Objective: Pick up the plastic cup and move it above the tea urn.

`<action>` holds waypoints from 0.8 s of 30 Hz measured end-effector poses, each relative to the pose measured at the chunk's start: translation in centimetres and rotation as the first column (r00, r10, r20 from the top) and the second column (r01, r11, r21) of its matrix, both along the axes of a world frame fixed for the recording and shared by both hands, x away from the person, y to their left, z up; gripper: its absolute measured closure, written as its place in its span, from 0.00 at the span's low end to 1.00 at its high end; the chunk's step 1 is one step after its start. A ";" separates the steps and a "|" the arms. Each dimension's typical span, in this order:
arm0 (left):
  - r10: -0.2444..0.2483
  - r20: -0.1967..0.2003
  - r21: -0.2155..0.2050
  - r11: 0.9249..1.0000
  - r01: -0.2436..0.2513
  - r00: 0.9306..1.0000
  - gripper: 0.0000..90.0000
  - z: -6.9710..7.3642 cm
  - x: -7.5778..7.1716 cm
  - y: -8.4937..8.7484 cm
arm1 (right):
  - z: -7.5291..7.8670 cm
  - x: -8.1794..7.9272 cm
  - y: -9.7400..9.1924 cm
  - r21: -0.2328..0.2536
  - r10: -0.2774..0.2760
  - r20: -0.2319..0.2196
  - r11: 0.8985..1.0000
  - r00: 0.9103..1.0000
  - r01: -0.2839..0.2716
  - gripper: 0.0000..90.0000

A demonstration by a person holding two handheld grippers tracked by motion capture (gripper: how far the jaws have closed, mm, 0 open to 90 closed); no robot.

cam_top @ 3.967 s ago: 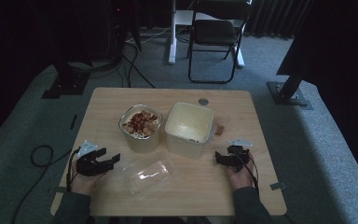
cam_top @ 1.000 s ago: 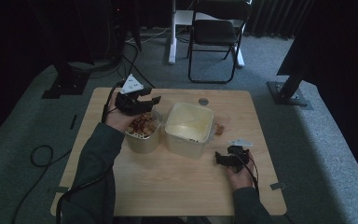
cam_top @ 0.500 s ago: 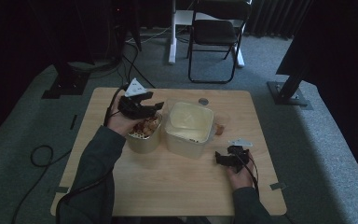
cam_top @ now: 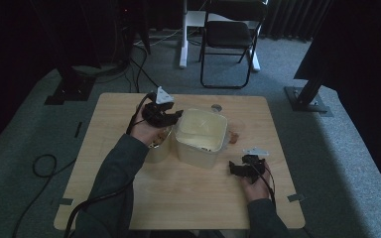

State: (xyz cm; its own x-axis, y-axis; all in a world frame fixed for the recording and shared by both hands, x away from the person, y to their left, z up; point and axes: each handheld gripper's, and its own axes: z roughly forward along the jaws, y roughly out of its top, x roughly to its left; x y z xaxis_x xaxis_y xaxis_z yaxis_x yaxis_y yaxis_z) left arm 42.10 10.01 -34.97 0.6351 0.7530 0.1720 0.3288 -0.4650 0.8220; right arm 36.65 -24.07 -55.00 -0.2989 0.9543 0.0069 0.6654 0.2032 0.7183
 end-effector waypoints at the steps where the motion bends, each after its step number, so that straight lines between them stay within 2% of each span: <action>1: 0.006 0.007 0.008 1.000 -0.006 1.000 0.62 0.1 -0.1 0.2 | 0.0 0.0 0.0 0.000 0.000 0.000 1.000 1.000 0.000 0.12; 4: 0.041 0.036 0.030 0.999 -0.042 0.999 0.62 0.6 -0.1 0.8 | 0.0 0.0 0.0 0.000 0.000 0.000 1.000 1.000 0.000 0.12; 8: 0.069 0.042 0.036 0.997 -0.071 0.997 0.61 1.0 0.1 1.5 | 0.0 0.0 0.0 0.000 0.000 0.000 1.000 1.000 0.000 0.12; 10: 0.081 0.052 -0.005 0.997 -0.081 0.995 0.57 1.6 0.0 2.3 | 0.0 0.0 0.0 0.000 0.000 0.000 1.000 1.000 0.000 0.12; 13: 0.073 0.079 -0.063 0.996 -0.068 0.994 0.52 2.3 -0.3 2.9 | 0.0 0.0 0.0 0.000 0.000 0.000 1.000 1.000 0.000 0.12; 17: 0.075 0.102 -0.071 0.995 -0.068 0.992 0.51 2.9 -0.6 3.1 | 0.0 0.0 0.0 0.000 0.000 0.000 1.000 1.000 0.000 0.12; 24: 0.083 0.088 -0.077 0.994 -0.076 0.993 0.50 2.8 -0.4 3.7 | 0.0 0.0 0.0 0.001 0.023 0.000 1.000 1.000 -0.023 0.12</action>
State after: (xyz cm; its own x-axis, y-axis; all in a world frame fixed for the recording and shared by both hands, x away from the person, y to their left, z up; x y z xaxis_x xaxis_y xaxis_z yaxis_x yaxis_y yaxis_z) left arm 41.72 13.74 -32.14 0.5568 0.8133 0.1687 0.2849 -0.3778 0.8810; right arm 36.68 -24.02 -55.00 -0.3212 0.9470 0.0076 0.6603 0.2182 0.7186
